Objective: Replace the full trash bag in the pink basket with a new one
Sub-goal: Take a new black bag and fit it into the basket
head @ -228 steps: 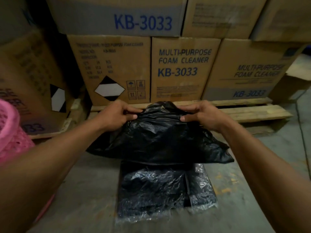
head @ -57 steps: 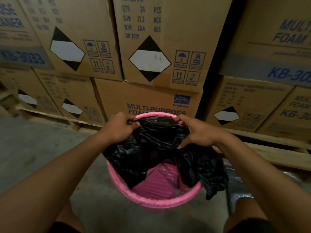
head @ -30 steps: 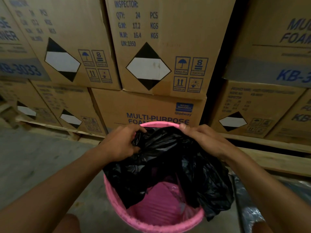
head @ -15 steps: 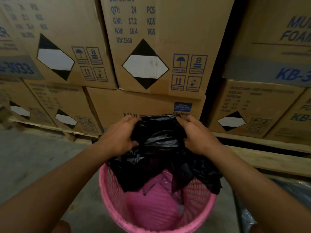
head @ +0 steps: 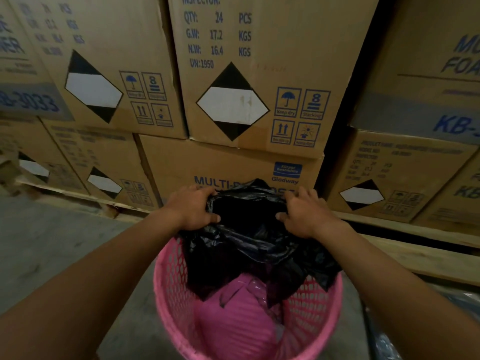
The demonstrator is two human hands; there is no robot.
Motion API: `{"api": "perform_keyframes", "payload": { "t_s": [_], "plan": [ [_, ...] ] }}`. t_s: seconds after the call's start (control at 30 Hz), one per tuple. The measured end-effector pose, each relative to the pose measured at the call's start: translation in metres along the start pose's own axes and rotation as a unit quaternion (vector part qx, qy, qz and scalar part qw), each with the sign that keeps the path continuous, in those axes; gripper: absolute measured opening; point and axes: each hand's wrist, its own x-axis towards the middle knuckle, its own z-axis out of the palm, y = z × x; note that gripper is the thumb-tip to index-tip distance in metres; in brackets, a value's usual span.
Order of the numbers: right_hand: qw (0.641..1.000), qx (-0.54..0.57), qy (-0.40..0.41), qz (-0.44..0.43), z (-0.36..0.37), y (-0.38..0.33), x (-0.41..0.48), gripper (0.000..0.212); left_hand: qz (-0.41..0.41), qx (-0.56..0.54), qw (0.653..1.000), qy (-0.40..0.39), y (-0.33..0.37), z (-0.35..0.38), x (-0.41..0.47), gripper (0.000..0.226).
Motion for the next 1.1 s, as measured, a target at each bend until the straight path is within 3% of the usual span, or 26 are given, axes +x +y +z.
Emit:
{"api": "perform_keyframes", "payload": {
  "t_s": [0.13,0.2,0.27,0.33,0.47,0.6,0.7,0.77,0.87,0.93,1.03,1.1],
  "plan": [
    [0.999,-0.047,-0.009,0.006,-0.005,0.003,-0.006,0.043,-0.022,-0.001,0.997,-0.079,-0.013,0.001,0.005,0.092],
    [0.996,-0.076,0.034,-0.012,-0.006,-0.003,-0.013,0.042,-0.032,0.014,0.994,-0.099,-0.015,-0.002,0.007,0.095],
    [0.99,-0.063,0.114,-0.054,-0.003,-0.014,-0.016,0.045,-0.028,0.067,0.996,-0.047,-0.008,-0.007,0.005,0.087],
    [0.984,-0.016,0.146,-0.099,0.003,-0.025,-0.014,0.05,0.028,0.042,0.998,0.039,0.004,-0.008,0.003,0.077],
    [0.992,0.062,0.069,-0.087,0.008,-0.021,0.003,0.059,0.104,-0.112,0.987,0.043,0.013,0.006,-0.001,0.063],
    [0.992,0.097,0.007,-0.081,0.015,-0.003,0.01,0.063,0.071,-0.15,0.986,0.029,0.0,0.016,0.002,0.056],
    [0.992,0.103,-0.022,-0.065,0.012,0.004,0.012,0.053,0.037,-0.192,0.981,-0.012,-0.008,0.016,0.004,0.048],
    [0.993,0.095,-0.018,-0.061,0.009,0.005,0.01,0.052,0.024,-0.16,0.987,-0.02,-0.01,0.014,0.003,0.05],
    [0.994,0.047,0.049,-0.088,0.009,-0.005,0.005,0.063,0.046,-0.085,0.994,0.052,-0.006,0.01,0.002,0.059],
    [0.987,0.063,0.078,-0.127,0.008,-0.017,0.006,0.07,0.08,-0.148,0.983,0.079,0.005,0.007,0.005,0.065],
    [0.983,0.115,0.059,-0.127,0.003,-0.03,0.017,0.072,0.087,-0.236,0.967,0.045,0.022,0.007,0.019,0.066],
    [0.985,0.128,0.041,-0.11,0.003,-0.032,0.027,0.067,0.072,-0.235,0.969,0.012,0.024,0.009,0.032,0.058]
  ]
}}
